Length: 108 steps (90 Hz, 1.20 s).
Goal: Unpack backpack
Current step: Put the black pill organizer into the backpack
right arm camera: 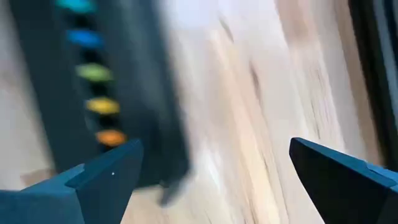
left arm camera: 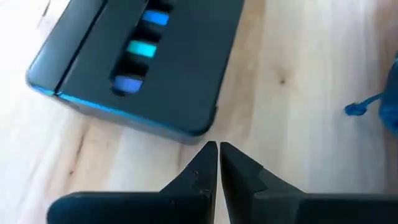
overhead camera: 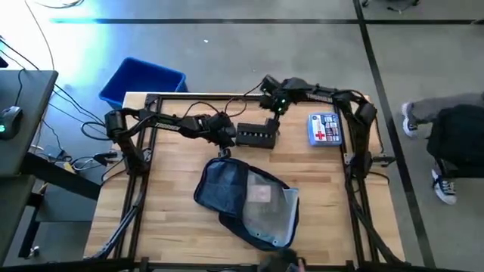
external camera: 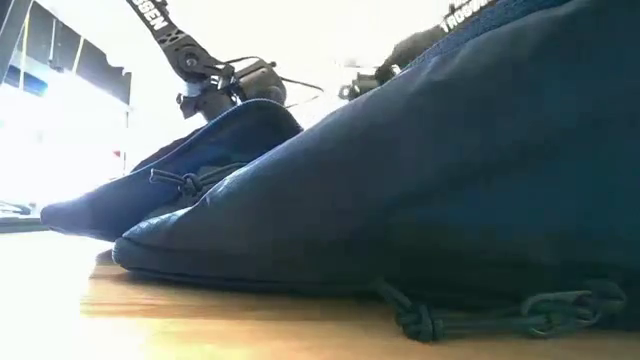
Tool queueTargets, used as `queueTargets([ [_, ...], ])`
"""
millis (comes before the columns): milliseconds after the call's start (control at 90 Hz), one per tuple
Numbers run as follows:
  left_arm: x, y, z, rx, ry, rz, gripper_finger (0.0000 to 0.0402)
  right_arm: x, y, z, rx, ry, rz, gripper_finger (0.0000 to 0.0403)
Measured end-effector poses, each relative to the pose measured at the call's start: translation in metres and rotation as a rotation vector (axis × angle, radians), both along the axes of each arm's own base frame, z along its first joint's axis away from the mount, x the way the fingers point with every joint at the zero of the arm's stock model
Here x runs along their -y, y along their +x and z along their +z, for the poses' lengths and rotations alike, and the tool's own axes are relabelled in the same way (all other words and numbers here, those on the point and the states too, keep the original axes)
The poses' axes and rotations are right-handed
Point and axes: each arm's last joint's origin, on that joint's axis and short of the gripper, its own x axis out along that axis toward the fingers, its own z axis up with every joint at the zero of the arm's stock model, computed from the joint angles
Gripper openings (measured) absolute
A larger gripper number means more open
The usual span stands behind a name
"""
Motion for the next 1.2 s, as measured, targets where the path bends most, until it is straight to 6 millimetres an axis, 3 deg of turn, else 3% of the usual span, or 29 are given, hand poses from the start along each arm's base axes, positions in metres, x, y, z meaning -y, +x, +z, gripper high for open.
queueTargets([
  [111,0.006,0.004,0.001,0.023,-0.011,0.003,0.0000,0.016,-0.017,-0.020,0.015,0.073,-0.097,0.0392],
  [244,0.003,0.014,0.000,0.119,-0.002,0.027,0.0000,0.014,-0.024,-0.034,0.072,0.191,-0.116,0.0392],
  [456,-0.033,0.018,-0.029,0.166,-0.010,0.180,0.0000,-0.020,-0.009,-0.040,0.057,0.314,-0.064,0.0391],
  [567,-0.043,0.014,-0.029,0.146,0.014,0.247,0.0000,-0.045,0.002,-0.038,0.040,0.363,-0.007,0.0391],
  [744,-0.035,0.004,-0.018,0.036,0.048,0.255,0.0000,-0.069,0.007,-0.029,0.028,0.369,0.081,0.0391],
  [900,-0.021,0.000,-0.007,-0.026,0.083,0.242,0.0000,-0.075,0.006,-0.030,0.036,0.339,0.055,0.0391],
  [1011,-0.013,0.003,-0.007,-0.019,0.076,0.216,0.0000,-0.074,-0.001,-0.049,0.121,0.329,-0.082,0.0391],
  [1200,-0.012,0.008,-0.023,-0.037,0.074,0.205,0.0000,-0.078,-0.017,-0.078,0.264,0.387,-0.320,0.0391],
])
